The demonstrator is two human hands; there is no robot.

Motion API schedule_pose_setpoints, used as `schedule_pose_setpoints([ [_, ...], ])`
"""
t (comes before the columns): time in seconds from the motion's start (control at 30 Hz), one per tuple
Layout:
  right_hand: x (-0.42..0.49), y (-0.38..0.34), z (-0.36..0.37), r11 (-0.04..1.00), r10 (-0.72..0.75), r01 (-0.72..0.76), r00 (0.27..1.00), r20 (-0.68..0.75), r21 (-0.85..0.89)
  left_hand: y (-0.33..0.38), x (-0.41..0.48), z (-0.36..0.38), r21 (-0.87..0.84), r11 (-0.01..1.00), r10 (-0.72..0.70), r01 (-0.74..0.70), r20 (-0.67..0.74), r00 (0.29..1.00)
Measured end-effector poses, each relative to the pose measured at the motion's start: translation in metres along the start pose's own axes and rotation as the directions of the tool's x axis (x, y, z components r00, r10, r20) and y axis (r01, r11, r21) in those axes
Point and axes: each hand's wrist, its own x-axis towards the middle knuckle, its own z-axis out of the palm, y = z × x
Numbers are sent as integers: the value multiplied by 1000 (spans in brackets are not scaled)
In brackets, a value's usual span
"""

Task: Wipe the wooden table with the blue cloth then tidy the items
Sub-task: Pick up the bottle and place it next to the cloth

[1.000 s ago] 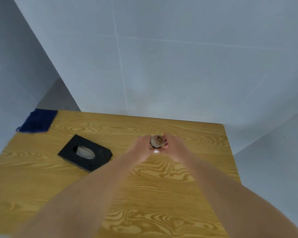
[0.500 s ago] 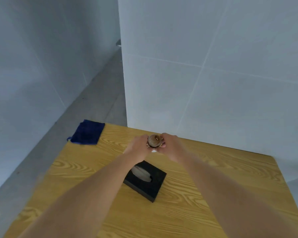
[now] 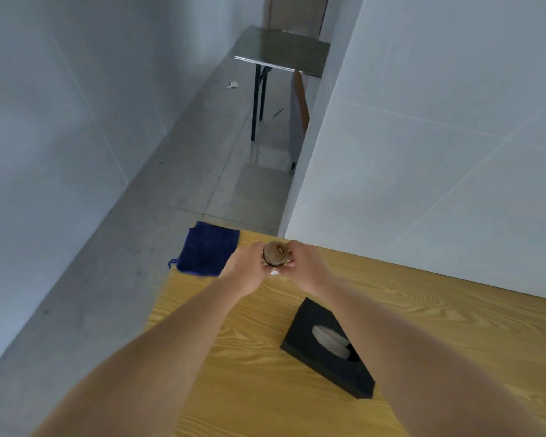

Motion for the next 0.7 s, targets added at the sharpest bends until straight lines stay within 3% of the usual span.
schedule_pose_setpoints([
  [0.47, 53, -15, 69, 1000, 17, -16, 993, 117, -9, -82, 29, 3, 18, 991, -135, 135, 24, 991],
  [0.7, 63, -16, 78, 995, 52, -61, 993, 110, 80, -93, 36, 7, -43, 991, -129, 128, -12, 992],
])
